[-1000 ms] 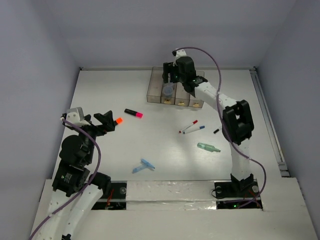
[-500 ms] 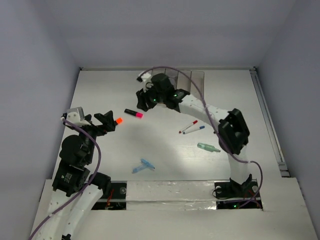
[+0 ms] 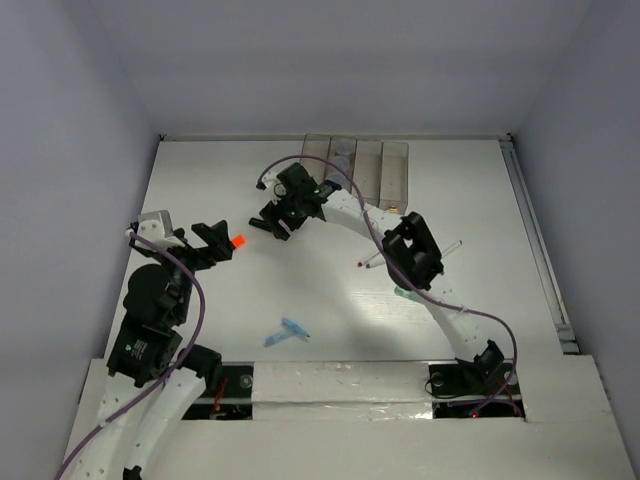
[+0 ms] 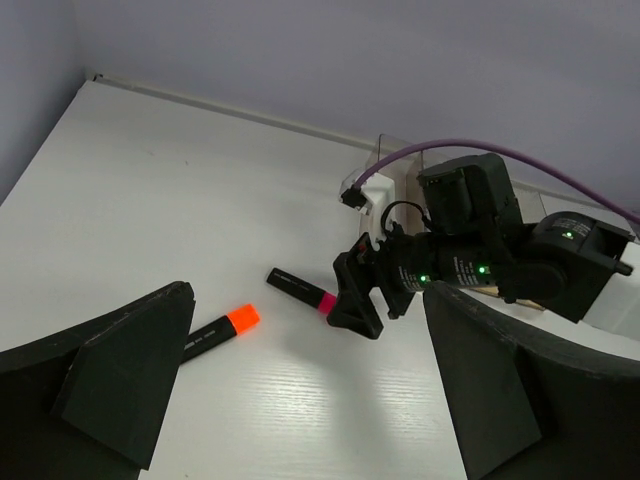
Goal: Sort the stationery into containers
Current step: Pick up the pen from the center of the board, then place the pen in the storage box.
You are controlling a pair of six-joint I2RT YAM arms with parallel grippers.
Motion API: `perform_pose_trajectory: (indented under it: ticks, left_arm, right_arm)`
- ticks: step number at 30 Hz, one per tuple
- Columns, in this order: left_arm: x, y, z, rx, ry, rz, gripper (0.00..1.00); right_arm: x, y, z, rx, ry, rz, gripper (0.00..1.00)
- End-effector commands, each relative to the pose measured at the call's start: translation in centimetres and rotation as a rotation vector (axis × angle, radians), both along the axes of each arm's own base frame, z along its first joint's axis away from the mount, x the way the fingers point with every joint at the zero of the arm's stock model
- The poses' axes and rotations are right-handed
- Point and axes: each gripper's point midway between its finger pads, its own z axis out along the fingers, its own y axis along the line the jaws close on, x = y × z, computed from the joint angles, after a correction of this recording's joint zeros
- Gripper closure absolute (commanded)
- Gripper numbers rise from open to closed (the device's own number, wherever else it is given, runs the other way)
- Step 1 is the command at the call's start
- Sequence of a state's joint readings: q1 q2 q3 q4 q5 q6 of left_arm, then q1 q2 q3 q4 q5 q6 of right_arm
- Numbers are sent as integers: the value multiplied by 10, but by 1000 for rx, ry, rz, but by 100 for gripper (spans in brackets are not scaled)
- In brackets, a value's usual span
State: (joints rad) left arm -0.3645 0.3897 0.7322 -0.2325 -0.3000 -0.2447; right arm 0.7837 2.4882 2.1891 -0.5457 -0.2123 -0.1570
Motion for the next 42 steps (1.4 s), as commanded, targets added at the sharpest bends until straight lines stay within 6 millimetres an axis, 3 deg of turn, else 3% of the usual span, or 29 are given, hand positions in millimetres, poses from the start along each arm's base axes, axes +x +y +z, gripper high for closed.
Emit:
perform_pose_trajectory:
  ticks: [1,7,8,13,15,17,20,24,26,31,35,40,42]
  left_arm:
    - [4,1,1,-7,-9,15,1]
    - [7,2,-3,2,7,22,1]
    - [7,2,-3,3,8,22,1]
    - [7,3,-4,2,11,31,1]
    - [8,5,-4,5,14,40,1]
    - [7,6,-4,5,12,41,1]
    - [7,6,-5,5,14,45,1]
    - [10,5,-7,12,27,44,2]
    - [11,5,-8,14,32,44,2]
    - [15,4,-13,25,57,47,4]
    - [20,2,-18,35,81,47,6]
    - [33,0,-36,68,164,56,7]
    - [40,-3,-45,84,202,51,7]
  right_arm:
    - [9,11,13,4,-61,20,20]
    - [6,22,-13,-11,-63,24,24]
    - [9,22,-16,-12,-72,18,31]
    - [8,28,-31,4,-71,-6,48]
    - [8,29,-35,11,-64,-15,75]
    - [8,27,-32,13,-62,-37,93]
    - [9,29,-13,55,-78,-54,96]
    - [8,30,49,165,-145,-75,97]
    - [6,28,94,240,-192,-87,97]
    - [3,10,169,323,-297,-145,98]
    - [20,-18,186,321,-329,-242,99]
    - [57,-65,188,351,-285,-419,100]
    - [76,-83,180,360,-253,-497,100]
